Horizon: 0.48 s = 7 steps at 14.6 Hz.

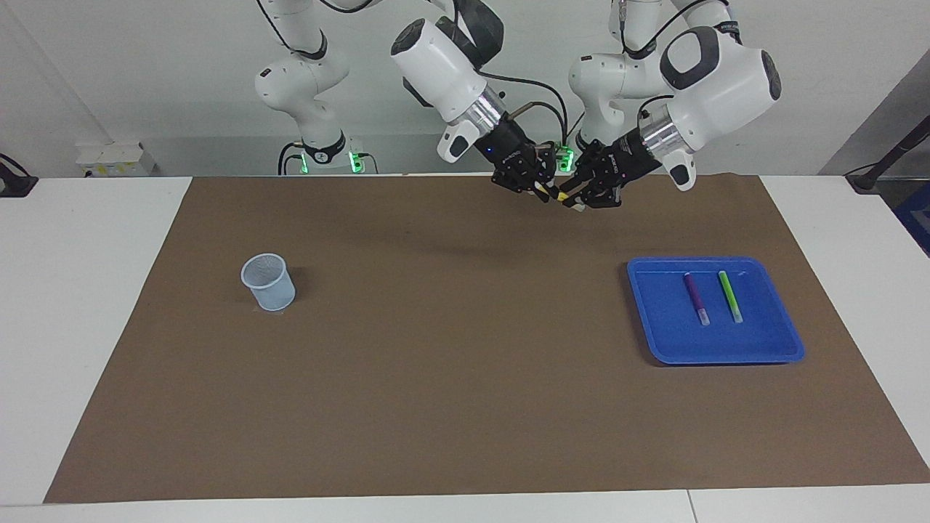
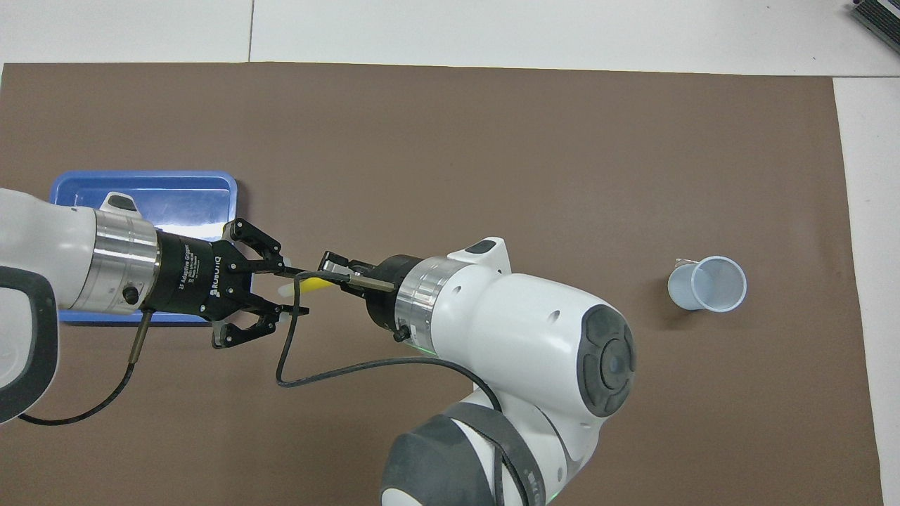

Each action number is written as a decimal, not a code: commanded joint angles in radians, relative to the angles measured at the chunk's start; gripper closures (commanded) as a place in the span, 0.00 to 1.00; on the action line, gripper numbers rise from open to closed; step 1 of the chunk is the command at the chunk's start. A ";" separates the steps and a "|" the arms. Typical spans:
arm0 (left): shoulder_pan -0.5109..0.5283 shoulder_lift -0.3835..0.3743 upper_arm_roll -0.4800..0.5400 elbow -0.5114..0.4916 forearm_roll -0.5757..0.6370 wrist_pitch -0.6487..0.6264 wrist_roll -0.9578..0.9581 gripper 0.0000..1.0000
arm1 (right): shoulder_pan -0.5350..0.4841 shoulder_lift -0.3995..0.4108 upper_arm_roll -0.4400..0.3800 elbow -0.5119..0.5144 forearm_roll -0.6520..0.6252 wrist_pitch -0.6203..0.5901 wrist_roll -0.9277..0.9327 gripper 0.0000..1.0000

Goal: Transfer and insert pens with both arms
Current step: 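Grasp the yellow pen's free end with the right gripper, then open the left gripper while the right gripper pulls the pen away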

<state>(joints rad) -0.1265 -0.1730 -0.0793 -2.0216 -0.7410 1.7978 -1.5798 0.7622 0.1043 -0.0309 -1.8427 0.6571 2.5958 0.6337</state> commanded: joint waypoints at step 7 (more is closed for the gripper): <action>-0.013 -0.060 0.004 -0.048 0.011 -0.050 0.189 0.49 | -0.180 -0.018 0.000 -0.006 0.006 -0.250 -0.342 1.00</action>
<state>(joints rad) -0.1270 -0.1891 -0.0808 -2.0225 -0.7383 1.7728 -1.5036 0.6489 0.1074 -0.0345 -1.8425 0.6570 2.4350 0.3969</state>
